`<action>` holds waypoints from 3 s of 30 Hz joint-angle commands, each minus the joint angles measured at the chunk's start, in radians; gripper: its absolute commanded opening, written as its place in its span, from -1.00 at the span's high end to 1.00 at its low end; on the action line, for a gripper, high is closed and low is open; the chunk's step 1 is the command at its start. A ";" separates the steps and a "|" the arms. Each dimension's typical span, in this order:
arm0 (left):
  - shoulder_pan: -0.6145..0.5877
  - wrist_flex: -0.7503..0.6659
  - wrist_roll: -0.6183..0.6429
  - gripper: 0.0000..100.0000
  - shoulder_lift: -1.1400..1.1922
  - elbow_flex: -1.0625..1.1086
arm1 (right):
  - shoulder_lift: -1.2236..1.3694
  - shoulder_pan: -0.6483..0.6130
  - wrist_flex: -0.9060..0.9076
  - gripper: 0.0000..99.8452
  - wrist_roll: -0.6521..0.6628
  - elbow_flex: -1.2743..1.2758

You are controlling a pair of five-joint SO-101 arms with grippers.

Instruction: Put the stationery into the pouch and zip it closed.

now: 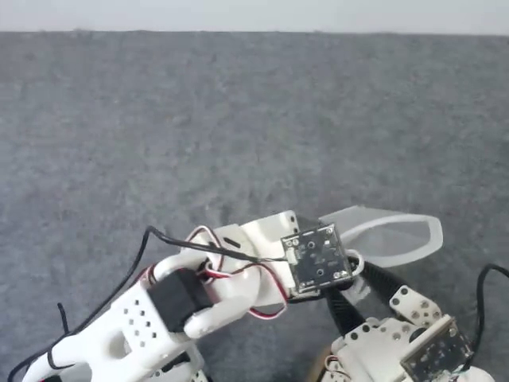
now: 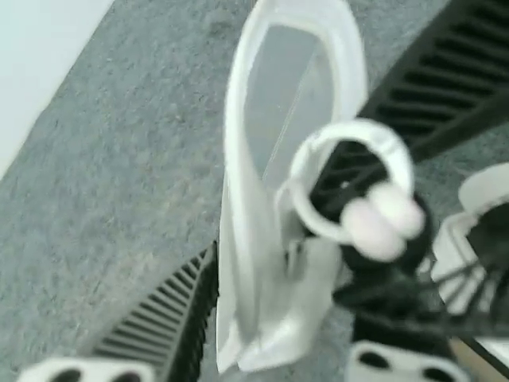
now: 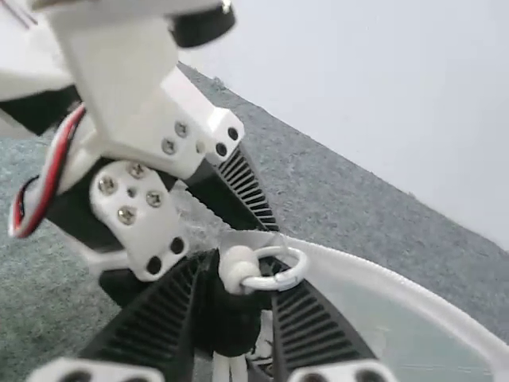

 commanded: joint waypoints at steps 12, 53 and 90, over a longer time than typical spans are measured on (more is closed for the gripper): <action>0.003 -0.091 0.018 0.98 -0.040 0.035 | 0.007 0.292 -0.044 0.99 -0.127 -0.040; -0.215 0.114 0.035 0.99 -0.819 0.389 | 0.005 0.906 -0.575 0.99 -0.233 0.387; -1.197 -0.265 0.299 0.46 -0.821 0.407 | 0.005 0.547 -0.263 0.74 -0.198 0.354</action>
